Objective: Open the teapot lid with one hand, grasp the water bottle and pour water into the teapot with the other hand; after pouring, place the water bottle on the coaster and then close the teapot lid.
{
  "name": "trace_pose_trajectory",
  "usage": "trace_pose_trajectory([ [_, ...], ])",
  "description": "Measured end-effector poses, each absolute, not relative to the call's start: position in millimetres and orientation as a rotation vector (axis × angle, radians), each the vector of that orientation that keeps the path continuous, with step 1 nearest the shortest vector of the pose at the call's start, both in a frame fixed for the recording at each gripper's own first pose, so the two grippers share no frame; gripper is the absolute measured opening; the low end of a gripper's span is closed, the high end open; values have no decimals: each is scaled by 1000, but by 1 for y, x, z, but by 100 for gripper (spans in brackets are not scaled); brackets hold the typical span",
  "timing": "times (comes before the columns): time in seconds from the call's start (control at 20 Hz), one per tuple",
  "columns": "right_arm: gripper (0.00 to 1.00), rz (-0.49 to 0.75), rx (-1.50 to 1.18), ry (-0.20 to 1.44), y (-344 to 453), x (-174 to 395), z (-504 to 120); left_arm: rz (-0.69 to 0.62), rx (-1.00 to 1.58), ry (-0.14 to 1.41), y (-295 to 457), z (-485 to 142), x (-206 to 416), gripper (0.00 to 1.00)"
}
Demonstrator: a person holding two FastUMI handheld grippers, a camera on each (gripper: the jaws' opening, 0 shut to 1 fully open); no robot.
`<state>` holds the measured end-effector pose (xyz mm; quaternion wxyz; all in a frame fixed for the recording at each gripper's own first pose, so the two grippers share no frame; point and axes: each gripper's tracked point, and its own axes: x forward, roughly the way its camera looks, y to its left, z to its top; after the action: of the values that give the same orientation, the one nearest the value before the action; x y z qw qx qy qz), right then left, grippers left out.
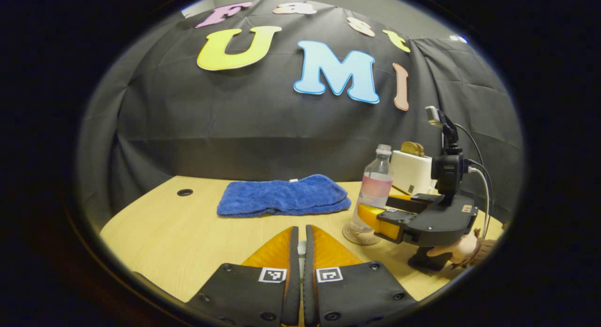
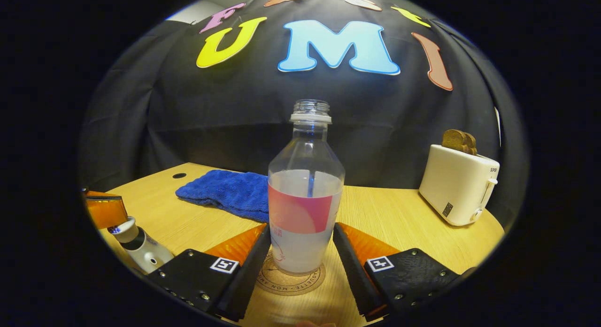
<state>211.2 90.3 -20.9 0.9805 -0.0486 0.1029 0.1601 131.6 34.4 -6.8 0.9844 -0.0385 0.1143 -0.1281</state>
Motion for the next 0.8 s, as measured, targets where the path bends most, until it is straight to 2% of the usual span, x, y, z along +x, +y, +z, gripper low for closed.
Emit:
trace_pose_trajectory([
  [0.8,84,334,-57,188,83,204,-18,-201,9,210,33,-23,134,9],
])
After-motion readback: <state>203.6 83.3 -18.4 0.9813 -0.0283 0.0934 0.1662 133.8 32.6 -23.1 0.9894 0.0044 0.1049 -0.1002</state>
